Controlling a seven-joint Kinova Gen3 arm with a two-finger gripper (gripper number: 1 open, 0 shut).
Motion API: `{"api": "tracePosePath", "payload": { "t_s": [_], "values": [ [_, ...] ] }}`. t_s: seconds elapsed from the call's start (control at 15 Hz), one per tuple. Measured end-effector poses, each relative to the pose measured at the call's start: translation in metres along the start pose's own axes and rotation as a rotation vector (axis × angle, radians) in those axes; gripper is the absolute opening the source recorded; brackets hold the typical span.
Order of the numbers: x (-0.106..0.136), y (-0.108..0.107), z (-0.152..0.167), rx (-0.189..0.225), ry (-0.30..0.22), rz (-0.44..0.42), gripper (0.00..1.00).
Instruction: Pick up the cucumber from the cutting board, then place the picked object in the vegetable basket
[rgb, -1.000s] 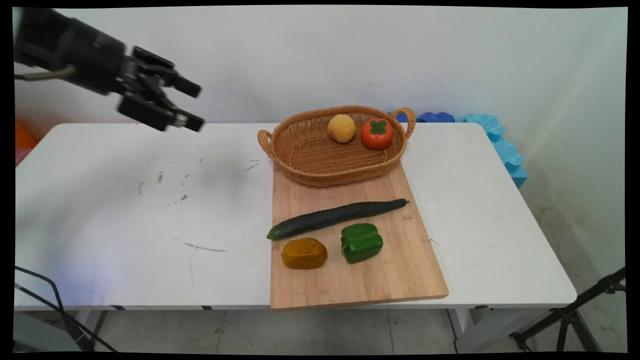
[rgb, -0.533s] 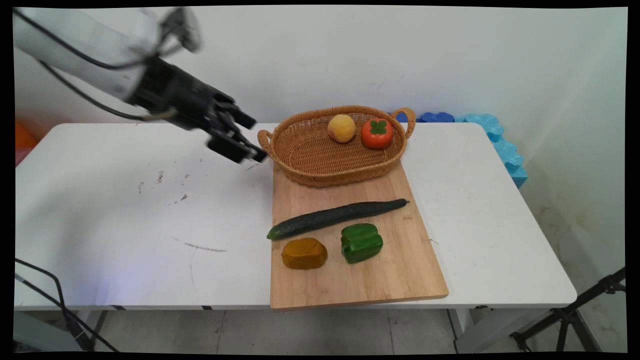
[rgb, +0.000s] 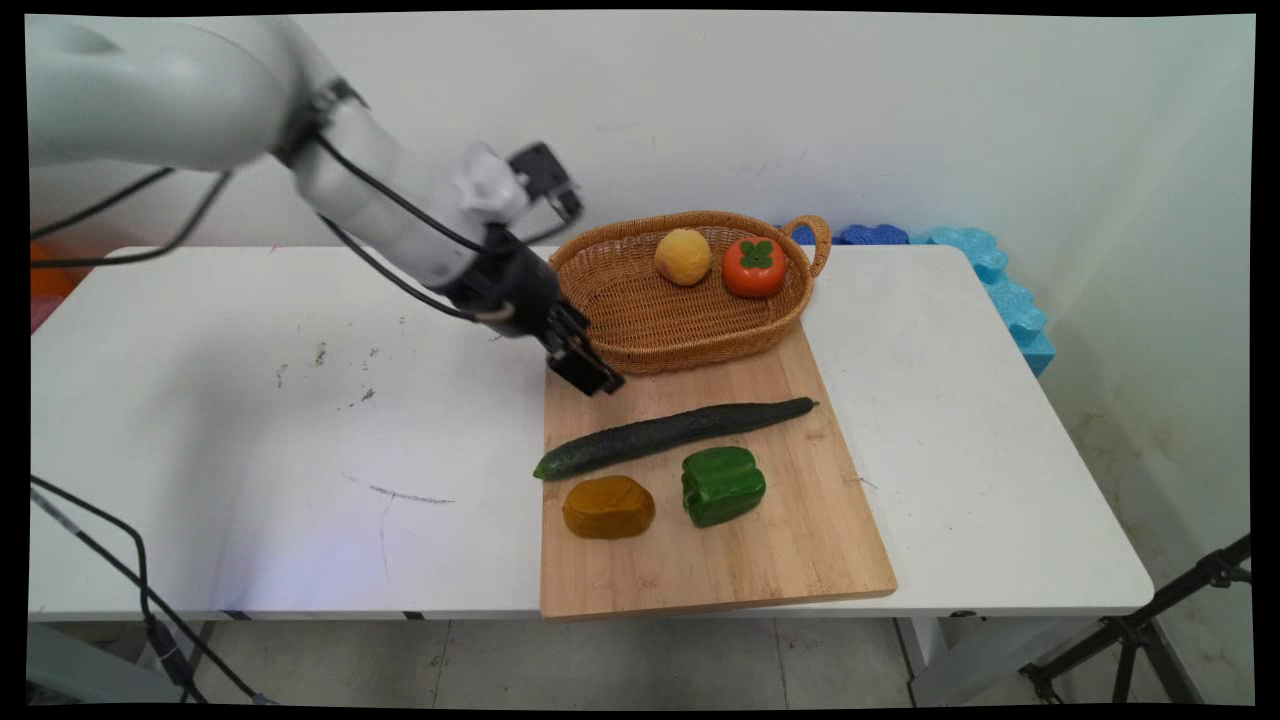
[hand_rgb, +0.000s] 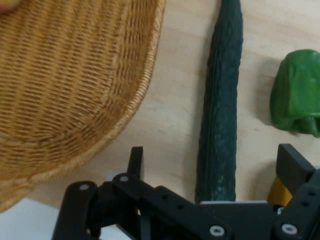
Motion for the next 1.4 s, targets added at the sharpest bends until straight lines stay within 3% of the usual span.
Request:
{"api": "tracePosePath", "payload": {
  "t_s": [0.53, 1.0, 1.07, 1.4],
  "values": [
    [0.015, 0.011, 0.076, -0.005, -0.101, -0.041, 1.00],
    [0.020, 0.019, 0.108, -0.015, -0.146, -0.014, 1.00],
    [0.021, 0.019, 0.110, -0.016, -0.148, -0.007, 0.00],
    [0.025, 0.023, 0.116, -0.021, -0.152, 0.034, 0.00]
  ]
}}
